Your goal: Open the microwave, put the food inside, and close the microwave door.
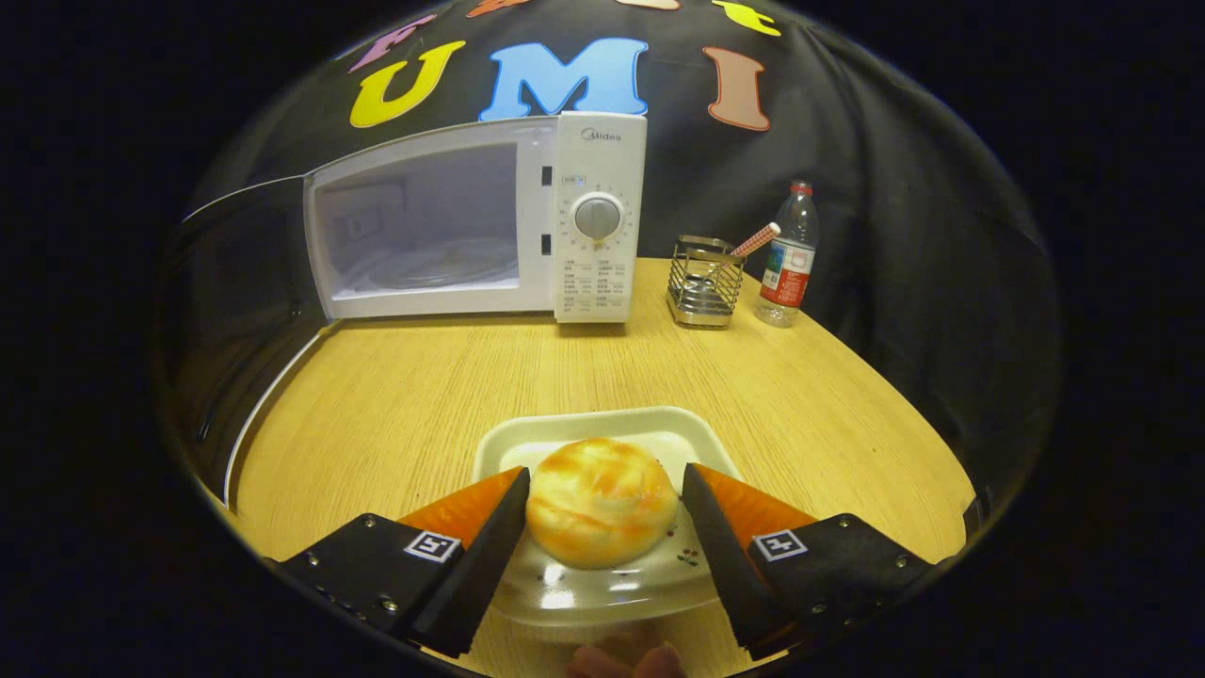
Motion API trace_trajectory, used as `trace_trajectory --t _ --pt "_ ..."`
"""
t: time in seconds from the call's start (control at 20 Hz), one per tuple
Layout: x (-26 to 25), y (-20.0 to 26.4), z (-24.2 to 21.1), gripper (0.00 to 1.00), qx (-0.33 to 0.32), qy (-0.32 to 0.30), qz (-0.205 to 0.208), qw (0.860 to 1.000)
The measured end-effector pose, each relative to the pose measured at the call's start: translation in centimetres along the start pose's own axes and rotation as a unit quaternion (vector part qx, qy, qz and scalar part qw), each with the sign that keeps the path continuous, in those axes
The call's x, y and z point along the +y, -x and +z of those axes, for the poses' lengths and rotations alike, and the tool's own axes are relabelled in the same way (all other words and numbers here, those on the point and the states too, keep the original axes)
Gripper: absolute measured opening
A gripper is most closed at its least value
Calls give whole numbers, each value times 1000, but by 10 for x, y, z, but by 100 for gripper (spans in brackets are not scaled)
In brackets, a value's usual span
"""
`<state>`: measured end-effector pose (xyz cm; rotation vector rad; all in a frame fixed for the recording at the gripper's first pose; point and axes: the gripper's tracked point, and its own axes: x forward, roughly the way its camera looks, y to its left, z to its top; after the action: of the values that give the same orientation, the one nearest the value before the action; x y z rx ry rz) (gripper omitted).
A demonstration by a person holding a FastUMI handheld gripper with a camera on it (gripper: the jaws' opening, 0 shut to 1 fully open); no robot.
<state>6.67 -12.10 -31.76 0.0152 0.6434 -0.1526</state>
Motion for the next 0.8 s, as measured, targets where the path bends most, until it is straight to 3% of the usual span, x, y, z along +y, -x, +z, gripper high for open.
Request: trace_trajectory --t 0.25,0.4,0.45,0.5,0.8 --pt "4 -10 4 96 3 -27 19 999" --pt "0 -6 5 79 -6 -23 4 1000" --pt "-1 -5 7 79 -13 -22 -2 1000" --pt "-1 0 11 72 -30 -28 -5 999" --pt "20 30 31 71 -138 -23 7 990"
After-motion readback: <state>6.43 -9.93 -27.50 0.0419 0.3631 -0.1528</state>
